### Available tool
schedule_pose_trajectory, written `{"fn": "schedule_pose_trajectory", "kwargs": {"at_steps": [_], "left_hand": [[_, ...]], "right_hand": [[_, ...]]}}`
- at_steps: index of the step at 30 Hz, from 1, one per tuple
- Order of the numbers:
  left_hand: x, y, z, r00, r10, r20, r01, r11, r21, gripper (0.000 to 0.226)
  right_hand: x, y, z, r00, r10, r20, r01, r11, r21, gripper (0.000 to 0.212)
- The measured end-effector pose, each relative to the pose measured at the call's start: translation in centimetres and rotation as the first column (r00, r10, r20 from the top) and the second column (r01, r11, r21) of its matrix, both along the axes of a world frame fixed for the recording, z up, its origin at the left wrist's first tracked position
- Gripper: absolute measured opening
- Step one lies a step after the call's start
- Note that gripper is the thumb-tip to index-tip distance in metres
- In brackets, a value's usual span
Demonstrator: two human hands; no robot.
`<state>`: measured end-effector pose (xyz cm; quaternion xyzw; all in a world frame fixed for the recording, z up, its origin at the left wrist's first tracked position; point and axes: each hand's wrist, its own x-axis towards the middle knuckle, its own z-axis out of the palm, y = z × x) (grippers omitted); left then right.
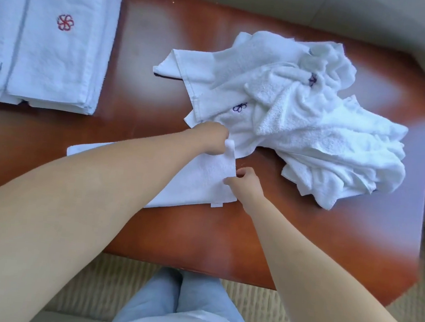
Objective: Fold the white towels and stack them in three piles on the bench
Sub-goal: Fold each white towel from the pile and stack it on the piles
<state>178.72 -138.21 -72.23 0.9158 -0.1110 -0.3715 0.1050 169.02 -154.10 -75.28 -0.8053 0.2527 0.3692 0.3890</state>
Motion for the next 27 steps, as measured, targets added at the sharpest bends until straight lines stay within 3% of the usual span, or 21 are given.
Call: {"fn": "schedule_pose_trajectory", "kwargs": {"at_steps": [2, 5, 8, 12, 16, 18, 21, 23, 27], "left_hand": [[0.3, 0.4, 0.6, 0.999, -0.009, -0.048, 0.007, 0.998, -0.054, 0.013], [0.5, 2.1, 2.9, 0.988, 0.004, -0.153, -0.028, 0.988, -0.151, 0.018], [0.3, 5.3, 6.0, 0.965, 0.111, -0.235, -0.167, 0.958, -0.233, 0.017], [-1.0, 10.5, 10.1, 0.932, 0.306, -0.195, -0.353, 0.888, -0.296, 0.014], [-2.8, 17.1, 14.4, 0.811, 0.569, -0.135, -0.574, 0.729, -0.374, 0.017], [-4.0, 20.6, 16.4, 0.741, 0.655, -0.147, -0.646, 0.637, -0.42, 0.016], [-6.3, 25.5, 19.3, 0.678, 0.722, -0.137, -0.696, 0.571, -0.435, 0.015], [-8.0, 28.4, 21.1, 0.651, 0.752, -0.101, -0.714, 0.562, -0.417, 0.027], [-12.0, 34.4, 24.1, 0.566, 0.817, -0.107, -0.766, 0.474, -0.435, 0.023]], "right_hand": [[0.6, -0.1, 0.3, 0.999, 0.042, -0.006, -0.042, 0.999, 0.005, 0.055], [1.7, 0.2, 1.3, 0.981, 0.195, -0.007, -0.195, 0.981, 0.026, 0.039], [2.6, 0.7, 3.2, 0.946, 0.32, -0.059, -0.309, 0.941, 0.14, 0.027], [5.0, 3.1, 7.3, 0.882, 0.467, -0.068, -0.445, 0.871, 0.21, 0.02], [8.6, 7.5, 12.9, 0.882, 0.472, -0.017, -0.455, 0.859, 0.232, 0.024], [10.0, 10.2, 15.8, 0.836, 0.548, 0.016, -0.532, 0.803, 0.269, 0.023], [10.8, 14.8, 19.5, 0.739, 0.668, 0.086, -0.671, 0.717, 0.188, 0.031], [10.7, 18.0, 21.7, 0.691, 0.708, 0.146, -0.722, 0.685, 0.095, 0.035], [9.0, 24.1, 26.3, 0.585, 0.783, 0.21, -0.802, 0.597, 0.009, 0.016]]}}
